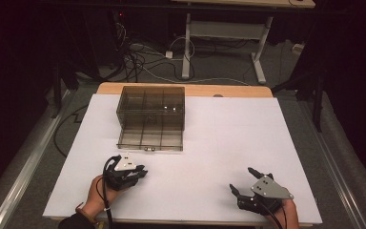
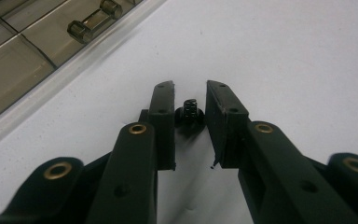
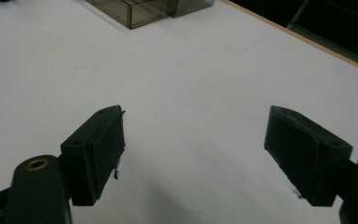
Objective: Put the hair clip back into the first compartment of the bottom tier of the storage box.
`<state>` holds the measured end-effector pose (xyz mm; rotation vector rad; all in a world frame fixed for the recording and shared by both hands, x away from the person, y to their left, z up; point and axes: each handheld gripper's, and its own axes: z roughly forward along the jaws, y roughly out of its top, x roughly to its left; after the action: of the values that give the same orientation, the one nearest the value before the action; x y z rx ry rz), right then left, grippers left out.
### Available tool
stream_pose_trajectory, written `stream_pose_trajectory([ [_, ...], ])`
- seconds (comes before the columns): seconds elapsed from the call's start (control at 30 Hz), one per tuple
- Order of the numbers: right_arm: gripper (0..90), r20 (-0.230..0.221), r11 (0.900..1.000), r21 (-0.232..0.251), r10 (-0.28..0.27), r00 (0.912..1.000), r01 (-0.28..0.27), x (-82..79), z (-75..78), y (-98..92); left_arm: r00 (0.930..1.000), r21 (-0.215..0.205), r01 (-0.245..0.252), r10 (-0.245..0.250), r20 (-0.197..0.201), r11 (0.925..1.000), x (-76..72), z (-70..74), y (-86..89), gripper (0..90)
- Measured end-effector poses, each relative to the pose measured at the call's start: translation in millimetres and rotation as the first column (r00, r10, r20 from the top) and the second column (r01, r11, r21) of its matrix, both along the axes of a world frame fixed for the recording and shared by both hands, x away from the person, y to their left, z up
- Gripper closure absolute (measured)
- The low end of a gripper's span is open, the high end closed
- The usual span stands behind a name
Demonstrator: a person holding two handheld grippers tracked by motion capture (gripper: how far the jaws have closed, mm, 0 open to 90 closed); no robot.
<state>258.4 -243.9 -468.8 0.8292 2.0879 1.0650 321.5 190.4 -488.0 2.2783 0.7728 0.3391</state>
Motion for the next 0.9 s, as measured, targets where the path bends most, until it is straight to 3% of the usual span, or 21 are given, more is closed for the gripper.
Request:
stream_pose_trajectory([
  [0.4,20.4,0.003,1.0,0.006,0.002,1.0,-0.002,-0.8,1.4,-0.9,0.9978,-0.013,-0.018,0.019,0.064,0.9998,-3.3,10.2,7.1,71.2],
  [0.5,20.4,0.004,1.0,0.007,0.002,1.0,-0.002,-1.0,1.6,-1.1,0.9962,-0.005,-0.029,0.029,0.083,0.9996,-3.8,12.4,8.8,71.2],
  [0.9,20.4,0.002,1.0,0.003,-0.003,1.0,0.003,-0.4,1.0,-2.4,0.9877,-0.04,-0.069,0.074,0.138,0.9968,-2.0,26.2,22.8,71.2],
])
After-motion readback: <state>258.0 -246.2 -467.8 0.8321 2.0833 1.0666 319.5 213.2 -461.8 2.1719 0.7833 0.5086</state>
